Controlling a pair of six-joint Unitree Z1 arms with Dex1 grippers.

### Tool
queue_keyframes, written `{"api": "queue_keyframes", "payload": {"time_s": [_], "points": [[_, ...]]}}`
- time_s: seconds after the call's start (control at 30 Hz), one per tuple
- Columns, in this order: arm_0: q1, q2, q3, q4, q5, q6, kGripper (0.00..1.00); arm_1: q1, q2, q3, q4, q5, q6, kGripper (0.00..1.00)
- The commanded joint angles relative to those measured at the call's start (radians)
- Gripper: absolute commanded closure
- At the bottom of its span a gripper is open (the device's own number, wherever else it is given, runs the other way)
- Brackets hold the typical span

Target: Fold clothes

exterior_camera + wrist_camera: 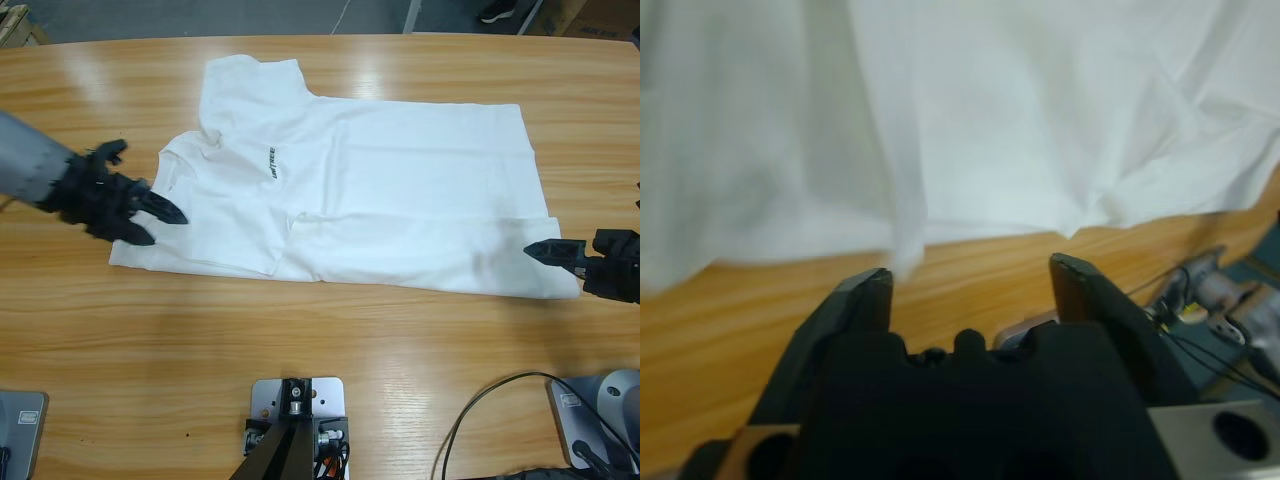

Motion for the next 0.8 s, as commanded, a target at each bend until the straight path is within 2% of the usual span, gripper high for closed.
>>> {"api": "queue_keyframes", "payload": {"time_s": [0.03,0.13,0.2,0.33,0.4,0.5,0.6,0.8], "points": [[-0.018,-0.148,-0.082,0.218,0.169,-0.012,0.001,0.009,0.02,0.016,-0.007,-0.012,-0.008,0.222],[-0.083,-0.137,-0.121,0.206,0.192,0.089,0.064,0.011,0.018,0.012,-0.007,-0.013,-0.022,0.22],[-0.142,-0.114,-0.134,0.144,0.202,0.145,0.066,0.036,0.022,-0.014,0.005,-0.032,-0.045,0.215],[-0.197,-0.068,-0.08,0.033,0.263,0.18,0.066,0.077,0.078,-0.229,0.254,-0.155,-0.163,0.129],[-0.209,-0.067,-0.043,0.008,0.327,0.175,0.064,0.1,0.118,-0.287,0.327,-0.208,-0.193,0.123],[-0.255,-0.047,0.001,-0.014,0.417,0.148,0.064,0.199,0.184,-0.291,0.323,-0.257,-0.183,0.116],[-0.297,0.01,0.022,-0.041,0.438,0.133,0.064,0.315,0.302,-0.292,0.268,-0.3,-0.164,0.115],[-0.369,0.084,0.028,-0.087,0.46,0.083,0.064,0.335,0.432,-0.285,0.204,-0.322,-0.15,0.116]]}}
